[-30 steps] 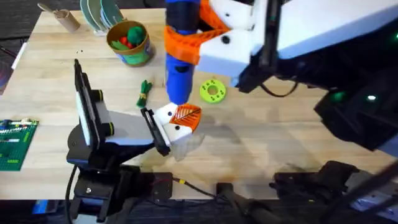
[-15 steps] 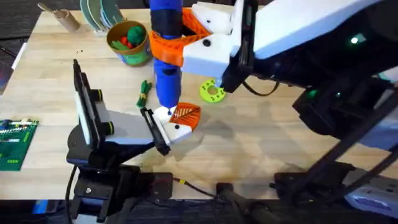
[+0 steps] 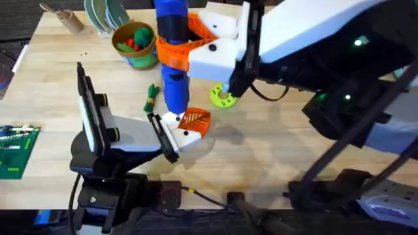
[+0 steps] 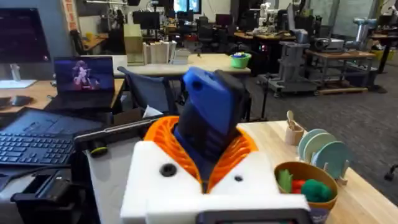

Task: Pick up the gripper from the table and insert it into the empty holder that is missing its gripper. Then pick up a screw, insert it into the mounting hole, and use the screwdriver to tighten it. Finally, clean up the table by picking up the vegetable and placing it into the bucket.

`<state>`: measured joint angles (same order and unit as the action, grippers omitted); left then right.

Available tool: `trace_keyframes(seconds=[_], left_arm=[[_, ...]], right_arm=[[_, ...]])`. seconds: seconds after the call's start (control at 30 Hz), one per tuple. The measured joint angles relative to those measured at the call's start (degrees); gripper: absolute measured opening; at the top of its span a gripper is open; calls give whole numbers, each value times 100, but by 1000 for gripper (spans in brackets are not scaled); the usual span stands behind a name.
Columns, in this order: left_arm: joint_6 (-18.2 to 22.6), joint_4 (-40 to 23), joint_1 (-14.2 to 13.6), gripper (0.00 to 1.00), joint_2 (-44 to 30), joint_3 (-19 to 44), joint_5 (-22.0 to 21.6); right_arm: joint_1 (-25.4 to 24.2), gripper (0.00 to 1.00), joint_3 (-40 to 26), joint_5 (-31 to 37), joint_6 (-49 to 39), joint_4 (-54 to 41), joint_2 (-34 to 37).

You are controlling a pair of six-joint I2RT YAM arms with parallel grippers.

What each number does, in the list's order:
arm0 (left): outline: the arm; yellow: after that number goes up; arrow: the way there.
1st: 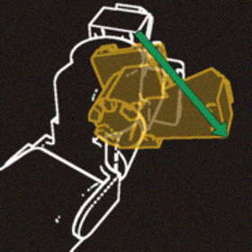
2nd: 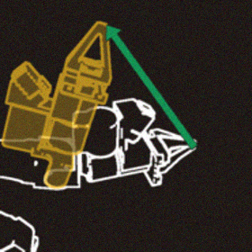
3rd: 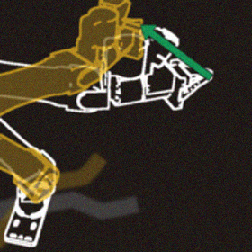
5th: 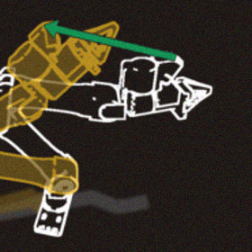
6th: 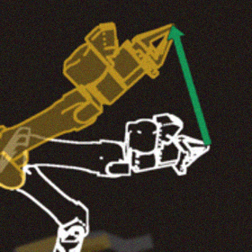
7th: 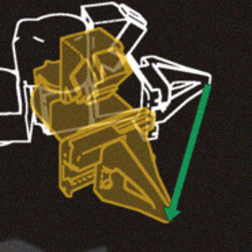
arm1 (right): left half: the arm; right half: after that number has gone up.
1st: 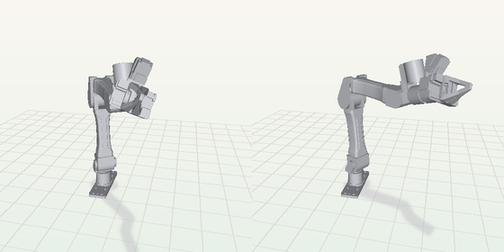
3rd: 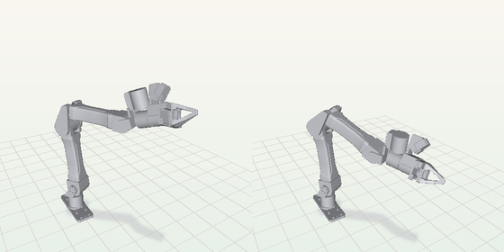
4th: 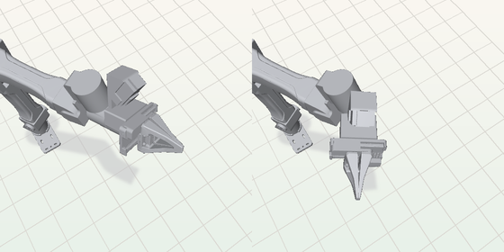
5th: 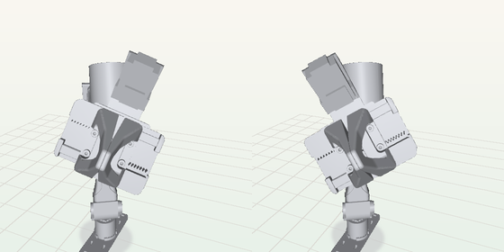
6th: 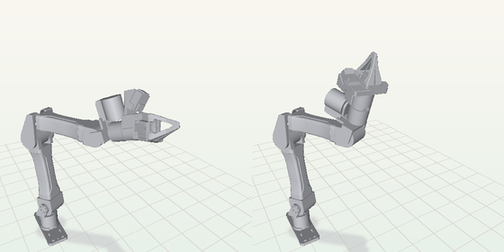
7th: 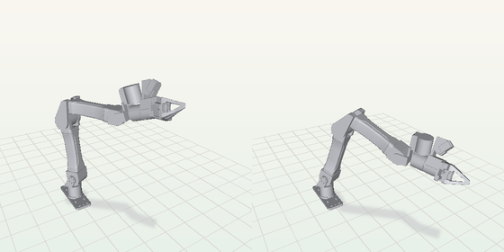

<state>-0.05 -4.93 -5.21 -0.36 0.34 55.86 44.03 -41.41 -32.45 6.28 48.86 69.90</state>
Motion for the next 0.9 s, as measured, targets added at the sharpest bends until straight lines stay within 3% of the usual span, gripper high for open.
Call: trace_keyframes(seconds=[0.63,0.8,0.83,0.9], left_arm=[[-44,0,0,3,0,0,2],[-44,0,0,3,0,0,0],[-44,0,0,3,0,0,0],[-44,0,0,3,0,0,0]], right_arm=[[-2,31,0,68,186,-2,121],[-79,31,0,0,189,862,126],[-246,31,-2,22,186,1538,119],[-414,31,-43,110,182,1546,104]])
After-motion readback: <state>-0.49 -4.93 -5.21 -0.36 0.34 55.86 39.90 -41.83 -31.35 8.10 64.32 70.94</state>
